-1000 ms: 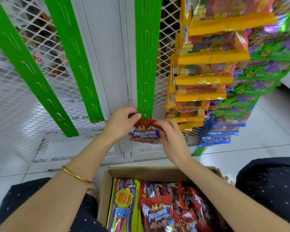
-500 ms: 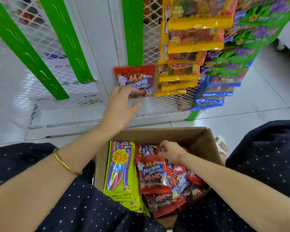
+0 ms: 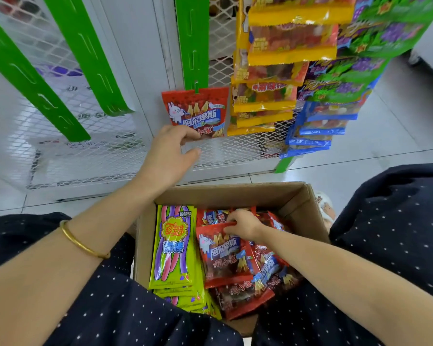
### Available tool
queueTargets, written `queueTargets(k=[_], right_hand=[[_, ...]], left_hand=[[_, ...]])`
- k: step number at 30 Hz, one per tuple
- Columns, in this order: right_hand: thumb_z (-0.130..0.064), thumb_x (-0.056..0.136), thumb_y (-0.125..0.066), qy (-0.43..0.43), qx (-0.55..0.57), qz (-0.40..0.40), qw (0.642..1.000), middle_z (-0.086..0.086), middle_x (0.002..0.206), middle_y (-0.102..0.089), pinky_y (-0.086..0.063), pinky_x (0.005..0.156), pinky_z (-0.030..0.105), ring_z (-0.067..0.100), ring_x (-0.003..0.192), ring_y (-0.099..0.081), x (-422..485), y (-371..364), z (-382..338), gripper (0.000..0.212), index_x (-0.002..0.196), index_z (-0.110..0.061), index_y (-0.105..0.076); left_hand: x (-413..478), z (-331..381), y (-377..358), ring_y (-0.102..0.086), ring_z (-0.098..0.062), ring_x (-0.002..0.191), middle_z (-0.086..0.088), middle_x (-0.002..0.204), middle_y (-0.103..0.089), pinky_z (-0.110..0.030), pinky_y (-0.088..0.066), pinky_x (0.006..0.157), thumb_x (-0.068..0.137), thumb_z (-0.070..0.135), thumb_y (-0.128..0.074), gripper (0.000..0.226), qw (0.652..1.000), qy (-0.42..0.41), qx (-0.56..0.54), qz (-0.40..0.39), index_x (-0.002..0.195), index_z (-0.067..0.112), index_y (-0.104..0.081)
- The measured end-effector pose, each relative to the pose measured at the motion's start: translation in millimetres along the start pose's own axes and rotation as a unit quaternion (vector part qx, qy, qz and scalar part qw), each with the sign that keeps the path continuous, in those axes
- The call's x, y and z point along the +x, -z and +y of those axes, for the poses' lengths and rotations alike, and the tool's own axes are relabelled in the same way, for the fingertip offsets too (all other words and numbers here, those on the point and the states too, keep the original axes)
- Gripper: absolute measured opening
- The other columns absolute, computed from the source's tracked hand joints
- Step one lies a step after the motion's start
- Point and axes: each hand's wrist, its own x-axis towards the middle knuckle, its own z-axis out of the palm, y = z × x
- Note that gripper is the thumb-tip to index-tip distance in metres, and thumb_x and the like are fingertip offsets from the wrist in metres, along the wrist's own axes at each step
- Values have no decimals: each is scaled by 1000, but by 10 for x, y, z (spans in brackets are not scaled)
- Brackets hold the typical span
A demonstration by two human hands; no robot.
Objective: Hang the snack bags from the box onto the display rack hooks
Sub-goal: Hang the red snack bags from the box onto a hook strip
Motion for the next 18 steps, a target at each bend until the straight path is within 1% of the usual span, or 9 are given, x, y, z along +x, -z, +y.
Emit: queueTargets(k=[2, 5, 8, 10, 12, 13, 15, 17, 18], right_hand=[[-22, 87, -64, 19, 86, 5, 996, -7, 75, -53, -38, 68, 24, 15, 82, -54, -56, 181, -93, 19, 70, -20, -56], [-17, 87, -64, 93, 99, 3, 991, -9, 71, -54, -40, 65, 19, 9, 74, -52, -188, 521, -265, 15, 74, -21, -57], [-18, 88, -63, 134, 87, 35, 987, -6, 82, -60, -43, 69, 18, 7, 78, -56, -317, 882, -441, 1, 87, -18, -63], [-16, 88, -63, 158, 95, 89, 979, -7, 83, -61, -42, 69, 16, 5, 77, -57, -423, 1140, -567, 7, 92, -13, -68], [-12, 89, -61, 177, 110, 132, 969, -11, 81, -61, -42, 64, 9, -4, 71, -55, -543, 1371, -691, 10, 95, -9, -68], [-11, 89, -59, 184, 114, 147, 965, -12, 82, -60, -42, 63, 6, -5, 72, -55, -601, 1470, -751, 10, 95, -10, -68], [-14, 92, -56, 202, 109, 171, 958, -16, 82, -59, -43, 63, 5, -5, 77, -55, -689, 1630, -872, 10, 90, -18, -64], [-16, 93, -53, 225, 93, 201, 949, -19, 81, -58, -42, 64, 6, -4, 77, -54, -743, 1754, -1002, 15, 85, -27, -60], [-17, 94, -52, 234, 82, 218, 944, -19, 81, -58, -41, 65, 7, -3, 77, -54, -755, 1806, -1067, 14, 87, -26, -60]], left_hand=[[78, 26, 33, -56, -13, 97, -8, 118, -56, -20, -40, 93, 84, 11, -63, 29, 999, 10, -19, 29, 113, 15, -61], [218, 98, 101, -52, -11, 93, -7, 120, -52, -9, -40, 83, 85, 8, -62, 35, 994, 30, -39, 94, 118, 12, -56], [360, 208, 176, -53, -21, 108, -11, 120, -53, -29, -43, 96, 83, 6, -61, 40, 985, 17, -74, 157, 122, 8, -52], [454, 290, 233, -53, -19, 110, -9, 121, -54, -28, -42, 95, 84, 7, -61, 42, 979, 10, -89, 185, 124, 6, -50], [555, 360, 277, -54, -17, 106, -8, 118, -56, -28, -43, 93, 85, 9, -62, 41, 972, -11, -106, 209, 124, 4, -50], [604, 387, 295, -55, -16, 102, -7, 113, -58, -26, -45, 91, 85, 9, -63, 40, 969, -21, -115, 219, 122, 3, -50], [688, 437, 322, -56, -8, 87, 1, 99, -58, -15, -45, 78, 86, 10, -63, 33, 964, -25, -137, 227, 116, 4, -52], [748, 480, 340, -51, 2, 75, 13, 85, -54, -5, -41, 67, 87, 14, -63, 22, 962, -29, -149, 226, 106, 11, -53], [760, 508, 353, -50, 4, 72, 16, 80, -52, -3, -40, 63, 88, 17, -62, 16, 963, -35, -148, 225, 100, 15, -52]])
